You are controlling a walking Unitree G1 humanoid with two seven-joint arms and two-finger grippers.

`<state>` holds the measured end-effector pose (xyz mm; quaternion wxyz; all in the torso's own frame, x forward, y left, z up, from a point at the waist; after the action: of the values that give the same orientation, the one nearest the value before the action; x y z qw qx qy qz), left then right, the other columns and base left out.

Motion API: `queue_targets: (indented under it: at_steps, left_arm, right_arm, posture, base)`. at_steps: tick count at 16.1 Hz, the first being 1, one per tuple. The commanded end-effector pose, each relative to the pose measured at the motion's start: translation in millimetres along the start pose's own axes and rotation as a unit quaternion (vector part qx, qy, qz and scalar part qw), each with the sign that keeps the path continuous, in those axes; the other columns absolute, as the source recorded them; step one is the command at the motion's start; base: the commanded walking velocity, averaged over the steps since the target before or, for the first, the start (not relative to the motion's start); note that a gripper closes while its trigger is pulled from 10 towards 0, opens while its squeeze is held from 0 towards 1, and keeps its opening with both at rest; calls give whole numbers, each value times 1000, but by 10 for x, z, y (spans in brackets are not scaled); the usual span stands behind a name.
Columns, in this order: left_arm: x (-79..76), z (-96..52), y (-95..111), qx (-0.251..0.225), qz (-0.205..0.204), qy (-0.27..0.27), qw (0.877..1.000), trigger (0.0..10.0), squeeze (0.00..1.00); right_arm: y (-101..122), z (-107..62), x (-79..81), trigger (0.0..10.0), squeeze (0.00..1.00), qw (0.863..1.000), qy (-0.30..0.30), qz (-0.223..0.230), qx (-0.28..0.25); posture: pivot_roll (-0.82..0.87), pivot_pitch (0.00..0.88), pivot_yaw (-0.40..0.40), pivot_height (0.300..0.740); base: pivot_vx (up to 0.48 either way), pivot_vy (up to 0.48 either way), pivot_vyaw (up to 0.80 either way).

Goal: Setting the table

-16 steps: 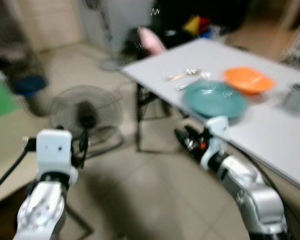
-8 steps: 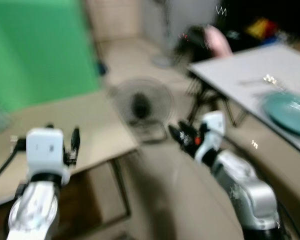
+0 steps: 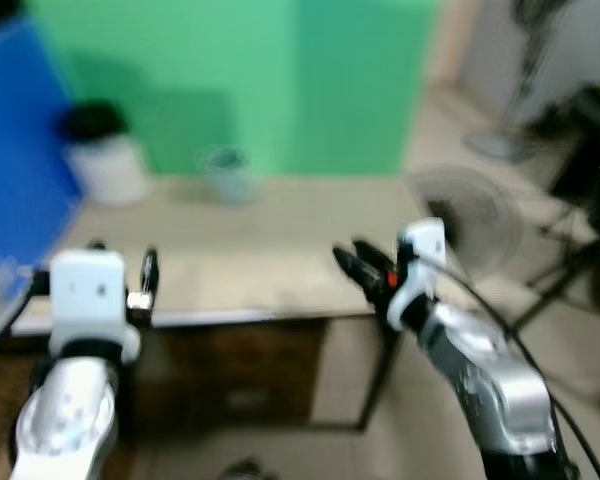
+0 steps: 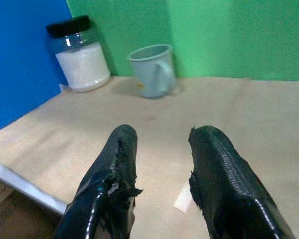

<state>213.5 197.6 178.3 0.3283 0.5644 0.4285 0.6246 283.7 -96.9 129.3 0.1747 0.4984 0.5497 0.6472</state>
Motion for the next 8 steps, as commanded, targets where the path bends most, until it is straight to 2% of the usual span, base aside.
queue_targets:
  at_steps: [1, 4, 8]
  left_arm:
    - [36, 27, 11, -1, -8, 13, 1000, 10000, 0]
    - [37, 91, 20, -4, -29, 20, 999, 10000, 0]
    - [30, 110, 51, -14, -31, 10, 999, 10000, 0]
  right_arm:
    - [57, 1, -31, 10000, 0, 1000, -17, -4, -15]
    - [131, -23, -10, 10000, 0, 999, -12, -27, -28]
    - [93, 14, 29, 10000, 0, 999, -4, -29, -24]
  posture:
    - [12, 5, -3, 740]
    - [-2, 5, 8, 740]
    - [-3, 8, 8, 740]
  base:
    - [0, 0, 0]
    - [0, 0, 0]
    - [338, 0, 0]
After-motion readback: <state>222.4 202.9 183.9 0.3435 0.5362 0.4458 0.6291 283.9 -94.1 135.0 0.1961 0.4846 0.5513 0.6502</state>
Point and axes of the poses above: a point about 5 cm out from each wrist's last joint towards the gripper, its own z axis pointing out of the wrist towards the gripper, its own y axis along the axis of the wrist's last joint, x = y × z, the point moved 2 cm from there along z, pointing out of the wrist towards the gripper, and after that the axes turned 12 degrees about z, right-handed, at the moved point
